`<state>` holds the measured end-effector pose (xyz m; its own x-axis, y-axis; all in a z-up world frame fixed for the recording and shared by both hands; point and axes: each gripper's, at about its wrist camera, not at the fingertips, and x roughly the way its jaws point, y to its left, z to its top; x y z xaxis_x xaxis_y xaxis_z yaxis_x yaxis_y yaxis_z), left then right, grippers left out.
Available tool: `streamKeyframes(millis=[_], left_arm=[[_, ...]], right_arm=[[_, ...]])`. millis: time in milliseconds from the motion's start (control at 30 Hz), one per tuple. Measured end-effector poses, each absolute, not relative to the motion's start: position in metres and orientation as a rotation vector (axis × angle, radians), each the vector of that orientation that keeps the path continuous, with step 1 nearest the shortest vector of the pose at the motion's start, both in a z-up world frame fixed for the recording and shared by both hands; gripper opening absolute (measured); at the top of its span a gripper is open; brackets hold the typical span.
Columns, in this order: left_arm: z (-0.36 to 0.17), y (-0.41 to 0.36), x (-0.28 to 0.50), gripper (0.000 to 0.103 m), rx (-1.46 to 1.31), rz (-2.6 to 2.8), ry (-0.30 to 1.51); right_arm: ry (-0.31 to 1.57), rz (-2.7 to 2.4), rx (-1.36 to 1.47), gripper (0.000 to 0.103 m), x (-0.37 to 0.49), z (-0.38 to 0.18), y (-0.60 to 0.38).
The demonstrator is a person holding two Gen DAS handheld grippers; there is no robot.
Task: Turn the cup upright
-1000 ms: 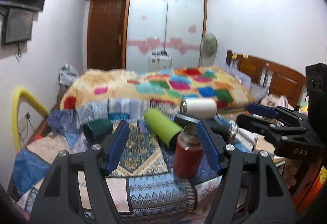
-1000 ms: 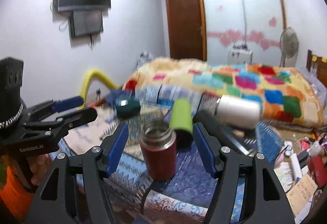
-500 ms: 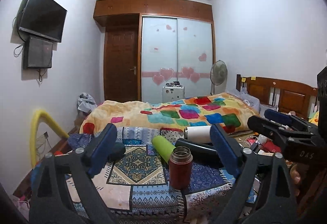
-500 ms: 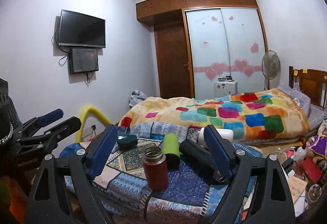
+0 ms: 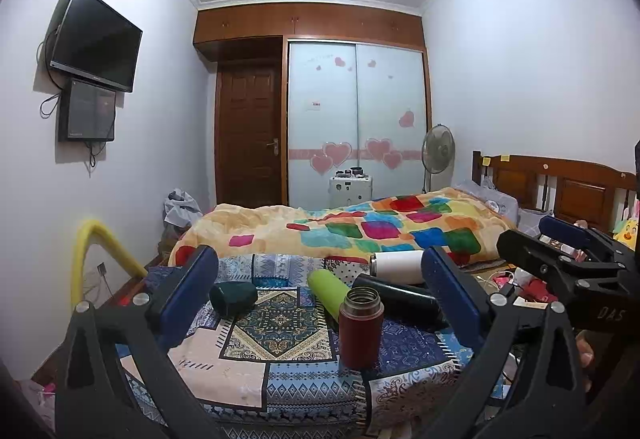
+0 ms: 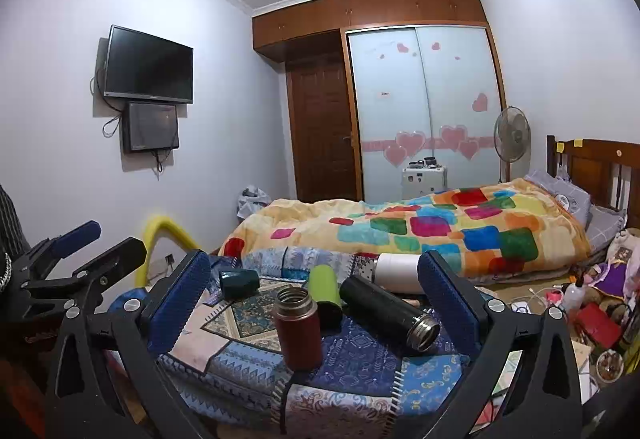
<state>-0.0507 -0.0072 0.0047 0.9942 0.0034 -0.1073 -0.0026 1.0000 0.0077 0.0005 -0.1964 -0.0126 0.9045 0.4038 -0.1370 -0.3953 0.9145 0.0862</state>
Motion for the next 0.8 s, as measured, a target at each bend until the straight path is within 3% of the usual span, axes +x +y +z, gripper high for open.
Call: streamKeyframes(millis=[800], left_arm=[[0.0055, -0.0079, -0.052, 0.103, 0.013, 0.013, 0.107]], right_arm=[[0.16, 0.398, 0.061, 0.103, 0.0007, -0.0137, -0.1974]])
